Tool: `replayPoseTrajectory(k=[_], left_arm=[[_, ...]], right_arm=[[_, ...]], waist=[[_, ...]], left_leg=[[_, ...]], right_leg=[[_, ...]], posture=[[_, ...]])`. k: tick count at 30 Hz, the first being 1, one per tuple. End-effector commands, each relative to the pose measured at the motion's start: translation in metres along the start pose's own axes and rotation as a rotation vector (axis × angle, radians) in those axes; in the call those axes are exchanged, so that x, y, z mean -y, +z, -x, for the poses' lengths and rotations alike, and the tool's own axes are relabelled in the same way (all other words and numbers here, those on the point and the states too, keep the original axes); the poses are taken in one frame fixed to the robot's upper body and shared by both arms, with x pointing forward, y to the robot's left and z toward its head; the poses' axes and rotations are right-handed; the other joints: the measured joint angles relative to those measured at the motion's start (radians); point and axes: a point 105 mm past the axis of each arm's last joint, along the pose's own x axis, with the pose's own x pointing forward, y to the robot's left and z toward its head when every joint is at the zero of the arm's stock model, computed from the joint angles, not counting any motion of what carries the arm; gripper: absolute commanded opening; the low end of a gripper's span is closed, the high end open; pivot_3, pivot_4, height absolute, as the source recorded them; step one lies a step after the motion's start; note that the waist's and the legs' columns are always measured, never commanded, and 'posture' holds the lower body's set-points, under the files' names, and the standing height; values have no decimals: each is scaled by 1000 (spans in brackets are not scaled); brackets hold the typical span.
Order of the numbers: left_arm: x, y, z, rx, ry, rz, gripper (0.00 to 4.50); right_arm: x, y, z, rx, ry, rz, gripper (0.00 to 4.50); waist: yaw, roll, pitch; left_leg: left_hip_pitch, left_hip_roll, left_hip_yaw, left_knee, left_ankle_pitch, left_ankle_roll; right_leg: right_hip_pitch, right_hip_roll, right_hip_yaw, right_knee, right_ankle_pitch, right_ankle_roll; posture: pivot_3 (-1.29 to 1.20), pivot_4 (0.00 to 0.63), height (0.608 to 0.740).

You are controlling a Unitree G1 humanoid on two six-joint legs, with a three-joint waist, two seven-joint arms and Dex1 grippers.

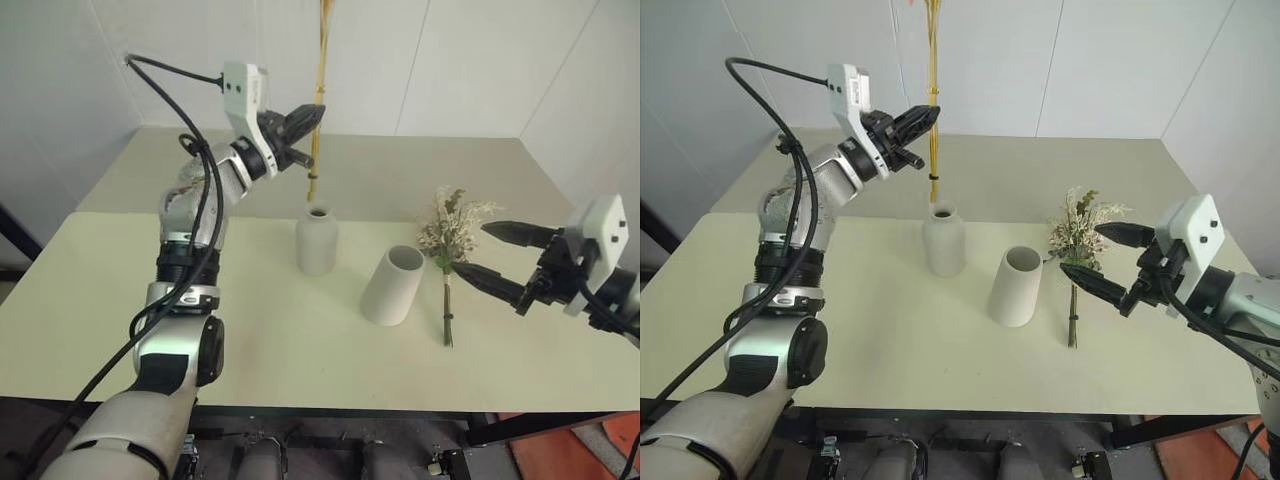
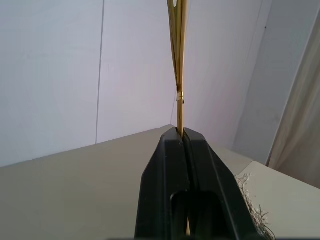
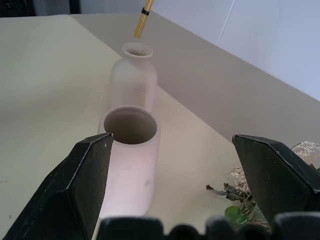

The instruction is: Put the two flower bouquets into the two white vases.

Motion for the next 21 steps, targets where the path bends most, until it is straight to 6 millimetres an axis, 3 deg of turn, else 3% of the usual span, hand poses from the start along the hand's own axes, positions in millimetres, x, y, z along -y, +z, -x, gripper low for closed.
replayPoseTrajectory(k=[1,10,14,18,21], left_arm=[[10,13,-9,39,-43,-42,62],[10,-38,-9,-97,-37,-75,62],[11,-48,-3,-140,-44,-108,62],[6,-52,11,-171,-28,-113,1315],[4,-49,37,-184,-6,-115,2151]], right_arm=[[0,13,5,38,-25,27,4500],[-1,16,8,41,-39,24,4500],[-1,16,9,37,-47,23,4500],[-1,13,9,29,-50,16,4500],[-2,6,8,13,-44,1,4500]], waist=[[-1,0,0],[-1,0,0],[-1,0,0],[-4,0,0],[-11,0,0]], left_leg=[[0,0,0,0,0,0],[0,0,0,0,0,0],[0,0,0,0,0,0],[0,0,0,0,0,0],[0,0,0,0,0,0]], right_leg=[[0,0,0,0,0,1],[0,0,0,0,0,1],[0,0,0,0,0,1],[0,0,0,0,0,1],[0,0,0,1,0,0]], posture=[[0,150,740],[0,150,740],[0,150,740],[0,150,740],[0,150,740]])
